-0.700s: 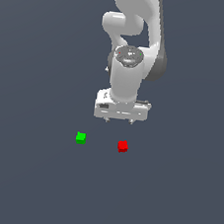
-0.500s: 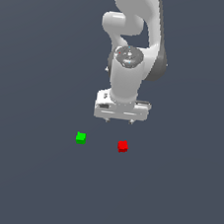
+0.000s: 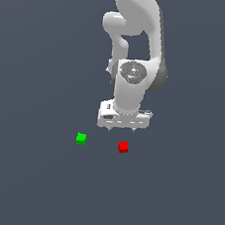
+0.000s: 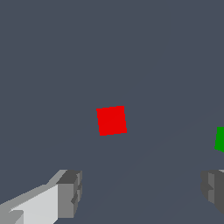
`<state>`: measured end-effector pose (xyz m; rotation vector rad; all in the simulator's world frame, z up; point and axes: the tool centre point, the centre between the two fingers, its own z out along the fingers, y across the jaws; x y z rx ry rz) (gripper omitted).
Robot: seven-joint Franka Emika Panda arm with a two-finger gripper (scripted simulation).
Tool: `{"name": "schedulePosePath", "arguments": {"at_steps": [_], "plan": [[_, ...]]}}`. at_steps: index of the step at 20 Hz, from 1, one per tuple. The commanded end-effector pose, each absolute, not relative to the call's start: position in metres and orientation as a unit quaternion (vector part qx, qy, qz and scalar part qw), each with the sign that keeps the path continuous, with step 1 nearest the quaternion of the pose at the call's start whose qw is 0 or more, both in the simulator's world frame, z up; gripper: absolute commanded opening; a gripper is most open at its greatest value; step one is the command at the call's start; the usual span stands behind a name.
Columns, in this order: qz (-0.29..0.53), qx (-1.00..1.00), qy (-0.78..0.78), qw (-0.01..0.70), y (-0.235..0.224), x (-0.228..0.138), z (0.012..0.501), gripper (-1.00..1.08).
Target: Stack the red cube on top of the green cube.
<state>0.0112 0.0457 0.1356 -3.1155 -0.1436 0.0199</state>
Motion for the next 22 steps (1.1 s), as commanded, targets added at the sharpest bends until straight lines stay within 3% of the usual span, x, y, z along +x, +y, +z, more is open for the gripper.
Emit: {"name": "schedulePosePath", "arguments": {"at_steps": [1,10,22], "plan": [[0.005,-0.998,-0.06,0.009,0.051,0.017,0.12,1.0],[0.001,-0.995,-0.1,0.002,0.068,0.037,0.077,1.0],[0.001,-0.994,-0.106,0.0,0.071,0.04,0.061,1.0]]}}
